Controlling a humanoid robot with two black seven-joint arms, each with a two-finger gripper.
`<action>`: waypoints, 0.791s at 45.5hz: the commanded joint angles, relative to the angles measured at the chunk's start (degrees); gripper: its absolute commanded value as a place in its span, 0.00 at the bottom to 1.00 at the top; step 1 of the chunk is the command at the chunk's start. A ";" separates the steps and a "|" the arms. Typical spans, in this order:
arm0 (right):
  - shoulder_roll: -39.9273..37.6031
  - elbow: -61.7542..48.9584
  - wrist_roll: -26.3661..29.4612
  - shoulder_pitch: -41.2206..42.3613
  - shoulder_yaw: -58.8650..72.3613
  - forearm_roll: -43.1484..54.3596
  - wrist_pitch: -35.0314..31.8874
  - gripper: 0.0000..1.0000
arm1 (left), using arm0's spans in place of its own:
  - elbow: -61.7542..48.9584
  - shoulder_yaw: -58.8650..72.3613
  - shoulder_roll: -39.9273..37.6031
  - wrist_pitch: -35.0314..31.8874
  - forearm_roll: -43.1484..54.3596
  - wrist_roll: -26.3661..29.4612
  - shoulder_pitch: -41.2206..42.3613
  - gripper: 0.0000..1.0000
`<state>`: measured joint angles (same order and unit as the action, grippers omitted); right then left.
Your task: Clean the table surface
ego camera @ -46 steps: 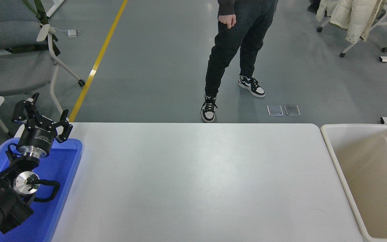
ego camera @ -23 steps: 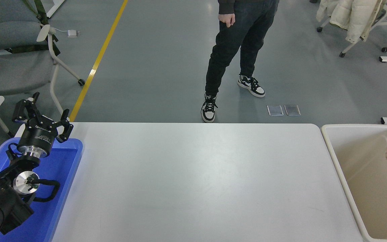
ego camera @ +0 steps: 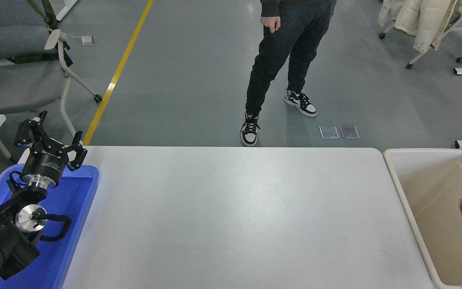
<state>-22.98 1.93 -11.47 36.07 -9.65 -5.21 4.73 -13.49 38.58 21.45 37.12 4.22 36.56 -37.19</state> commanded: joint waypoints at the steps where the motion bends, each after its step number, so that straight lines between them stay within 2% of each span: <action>1: 0.21 -0.08 0.04 -0.03 -0.02 0.11 0.98 0.32 | -0.05 0.00 0.00 -0.03 0.00 0.00 -0.08 1.00; 2: 0.21 0.00 0.04 -0.03 -0.02 0.11 0.81 0.45 | 0.04 0.00 0.00 0.06 0.09 0.00 -0.08 1.00; 3: 0.21 0.00 0.04 -0.03 0.07 0.11 0.63 0.63 | -0.05 0.00 0.00 0.06 0.00 0.00 -0.08 1.00; 4: 0.21 0.00 0.04 -0.03 0.07 0.11 0.46 0.89 | 0.04 0.00 0.00 0.06 0.00 0.00 -0.08 1.00; 5: 0.21 0.00 0.04 -0.03 0.33 0.11 0.46 1.00 | -0.05 0.00 0.00 -0.03 0.00 0.00 -0.08 1.00; 25: 0.48 -0.08 0.04 0.40 0.33 0.11 0.72 1.00 | 0.04 0.00 0.00 0.06 0.00 0.00 -0.08 1.00; 36: 0.04 0.79 -0.40 1.02 -2.91 -0.68 -1.82 1.00 | 0.04 0.00 0.00 -0.03 0.09 0.00 0.01 1.00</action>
<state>-22.61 1.85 -11.52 36.53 -9.56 -5.42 4.93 -13.50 38.58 21.45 37.18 4.23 36.56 -37.26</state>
